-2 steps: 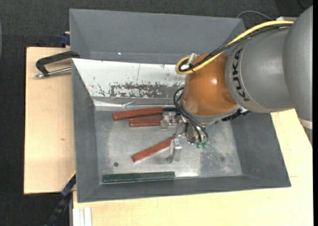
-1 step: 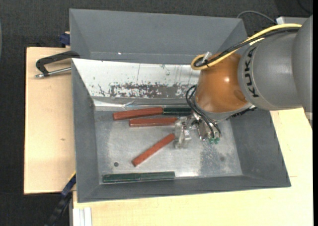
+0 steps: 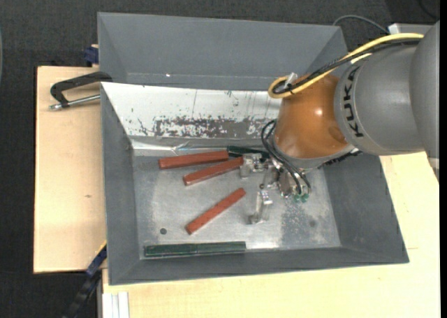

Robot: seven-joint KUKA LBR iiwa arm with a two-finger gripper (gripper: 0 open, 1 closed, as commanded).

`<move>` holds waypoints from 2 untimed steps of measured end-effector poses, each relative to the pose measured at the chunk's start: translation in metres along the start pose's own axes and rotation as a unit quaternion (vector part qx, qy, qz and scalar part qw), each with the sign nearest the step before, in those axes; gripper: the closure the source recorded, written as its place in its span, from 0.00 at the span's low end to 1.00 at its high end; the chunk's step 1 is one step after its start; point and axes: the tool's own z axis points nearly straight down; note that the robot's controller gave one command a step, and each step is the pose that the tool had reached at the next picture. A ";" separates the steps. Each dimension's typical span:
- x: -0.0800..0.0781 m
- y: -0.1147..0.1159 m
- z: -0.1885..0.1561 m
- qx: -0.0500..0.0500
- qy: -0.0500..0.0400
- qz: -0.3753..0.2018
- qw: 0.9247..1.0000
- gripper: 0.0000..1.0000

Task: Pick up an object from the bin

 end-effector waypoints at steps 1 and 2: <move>0.000 0.000 0.000 0.000 0.000 0.000 1.000 0.00; 0.029 0.064 -0.012 0.000 0.002 -0.002 1.000 0.00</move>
Offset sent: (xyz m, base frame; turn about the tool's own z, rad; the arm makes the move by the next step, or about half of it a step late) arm -0.0478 0.0903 0.0166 -0.0142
